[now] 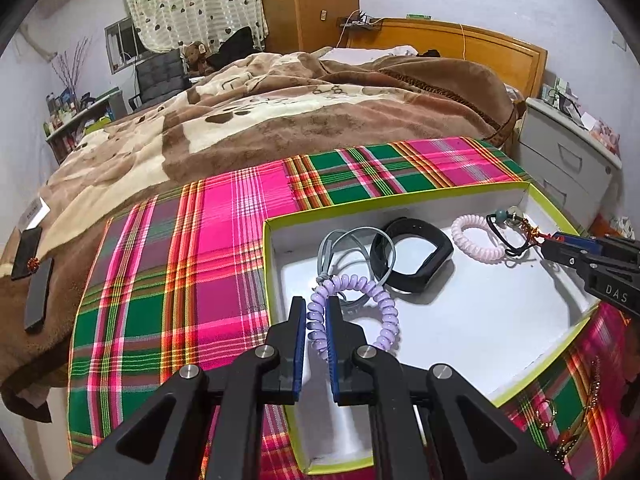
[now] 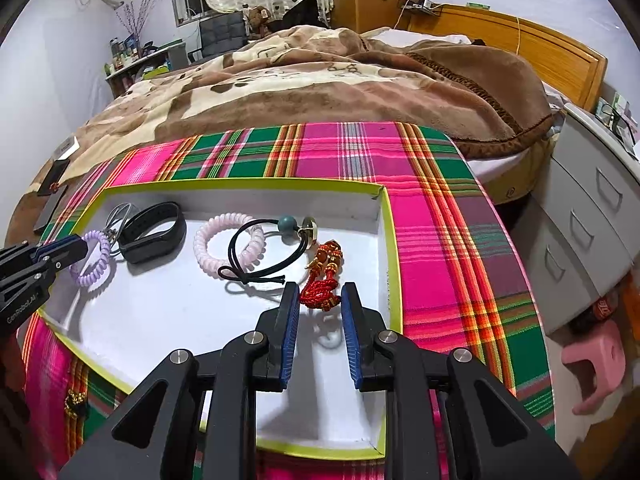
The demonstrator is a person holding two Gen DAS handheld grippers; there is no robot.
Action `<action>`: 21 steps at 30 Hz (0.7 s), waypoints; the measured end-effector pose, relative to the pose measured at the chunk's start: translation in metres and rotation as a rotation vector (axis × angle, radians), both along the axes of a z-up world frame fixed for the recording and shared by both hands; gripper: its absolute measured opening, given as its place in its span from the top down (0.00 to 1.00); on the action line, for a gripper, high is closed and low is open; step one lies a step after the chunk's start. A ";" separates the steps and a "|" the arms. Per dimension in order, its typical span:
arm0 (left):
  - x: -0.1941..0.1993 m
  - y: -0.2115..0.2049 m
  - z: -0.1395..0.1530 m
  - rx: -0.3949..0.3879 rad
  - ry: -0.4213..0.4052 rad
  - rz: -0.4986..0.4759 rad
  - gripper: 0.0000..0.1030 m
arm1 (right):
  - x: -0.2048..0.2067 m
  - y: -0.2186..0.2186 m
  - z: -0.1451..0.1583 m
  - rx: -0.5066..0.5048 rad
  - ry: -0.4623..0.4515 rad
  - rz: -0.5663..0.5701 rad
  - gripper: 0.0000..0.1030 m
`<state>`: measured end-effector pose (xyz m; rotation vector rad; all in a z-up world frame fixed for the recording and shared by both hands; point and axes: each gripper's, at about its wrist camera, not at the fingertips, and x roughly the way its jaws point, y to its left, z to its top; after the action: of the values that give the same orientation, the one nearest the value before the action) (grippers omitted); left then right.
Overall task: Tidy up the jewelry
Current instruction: 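Carry the lavender hair tie and red tassel cord with both grippers over the yellow box, then open both grippers to drop the items in the box and lift away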
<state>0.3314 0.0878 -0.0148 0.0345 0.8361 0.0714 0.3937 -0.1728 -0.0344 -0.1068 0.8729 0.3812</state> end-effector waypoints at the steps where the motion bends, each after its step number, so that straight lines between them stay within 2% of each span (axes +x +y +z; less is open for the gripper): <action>1: 0.000 0.000 0.000 0.005 -0.001 -0.001 0.91 | 0.000 0.000 0.000 -0.001 0.000 0.000 0.78; 6: -0.001 -0.002 0.000 0.010 -0.010 0.001 0.91 | -0.001 -0.001 0.001 -0.001 -0.005 -0.002 0.74; 13: -0.011 0.005 0.009 -0.031 -0.042 0.007 0.90 | -0.012 -0.005 0.012 0.027 -0.027 -0.005 0.72; 17: -0.030 0.006 0.023 -0.057 -0.089 0.004 0.90 | -0.030 -0.010 0.028 0.056 -0.063 0.001 0.66; 21: -0.056 0.003 0.038 -0.067 -0.141 0.006 0.90 | -0.056 -0.015 0.042 0.084 -0.098 0.004 0.66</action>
<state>0.2752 0.0907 0.0233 -0.0354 0.6969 0.0511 0.3378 -0.1874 0.0079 -0.0494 0.7592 0.4122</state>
